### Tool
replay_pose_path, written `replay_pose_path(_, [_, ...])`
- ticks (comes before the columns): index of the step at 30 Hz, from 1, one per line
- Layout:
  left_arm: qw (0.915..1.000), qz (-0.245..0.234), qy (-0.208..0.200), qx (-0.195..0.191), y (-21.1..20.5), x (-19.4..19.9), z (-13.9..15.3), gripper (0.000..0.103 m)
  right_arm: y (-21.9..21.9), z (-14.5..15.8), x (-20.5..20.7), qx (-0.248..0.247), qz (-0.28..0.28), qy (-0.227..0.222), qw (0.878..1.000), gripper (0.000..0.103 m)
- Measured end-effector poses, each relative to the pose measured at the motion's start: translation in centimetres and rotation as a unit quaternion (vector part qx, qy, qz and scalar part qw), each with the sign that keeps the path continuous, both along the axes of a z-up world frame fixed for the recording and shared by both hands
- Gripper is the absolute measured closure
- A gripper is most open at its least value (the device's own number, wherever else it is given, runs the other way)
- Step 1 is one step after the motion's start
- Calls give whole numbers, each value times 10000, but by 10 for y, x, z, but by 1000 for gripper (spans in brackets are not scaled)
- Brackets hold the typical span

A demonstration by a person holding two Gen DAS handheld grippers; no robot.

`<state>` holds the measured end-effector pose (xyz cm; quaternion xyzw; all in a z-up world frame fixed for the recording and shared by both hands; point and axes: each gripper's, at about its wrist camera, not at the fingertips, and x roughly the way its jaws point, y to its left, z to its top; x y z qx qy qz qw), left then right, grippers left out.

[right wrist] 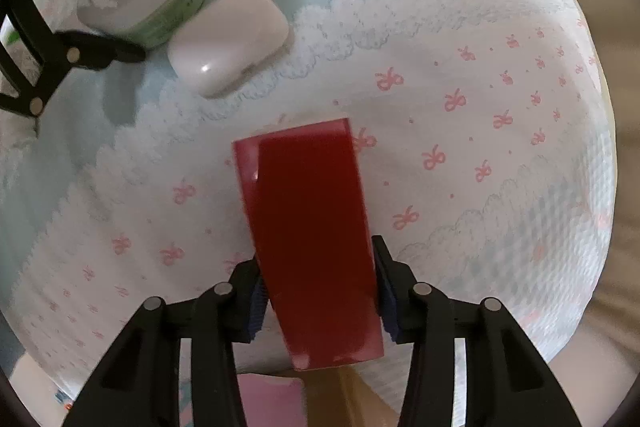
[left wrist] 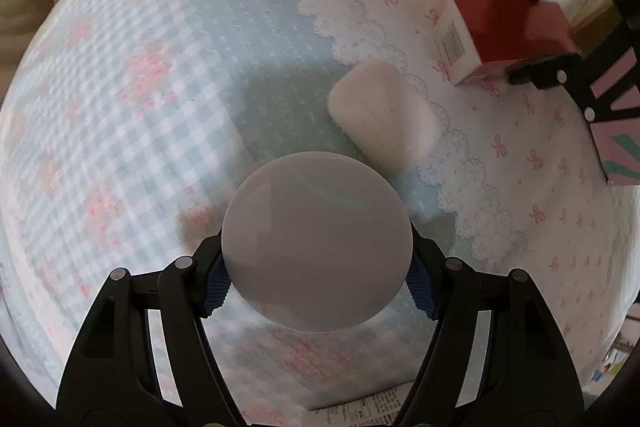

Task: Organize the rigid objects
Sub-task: 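Grasp the white round jar with left tool while right tool grasps red box, then carry the white jar with left tool while right tool carries red box to box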

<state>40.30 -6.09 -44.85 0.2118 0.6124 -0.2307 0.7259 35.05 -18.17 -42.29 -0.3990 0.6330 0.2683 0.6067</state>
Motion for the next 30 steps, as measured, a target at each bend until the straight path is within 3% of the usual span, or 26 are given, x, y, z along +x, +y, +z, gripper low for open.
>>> replay_pose_path(8, [9990,379,-116,-223,31,-1,32,34,6,26,5,555,-1114,-6,9922,64])
replay_pose_path(16, [9931,936,-199,-681,76,-15,87,34,13,64,-8,1256,-2483,167,9604,64])
replay_pose_path(26, [9843,1190,-473,-1214,91,-85,195,34,24,171,-62,1991,-3638,-201,9097,64])
replay_pose_path(30, [9814,1165,-607,-1400,95,-108,234,34,26,215,-88,2130,-3856,-426,8967,64])
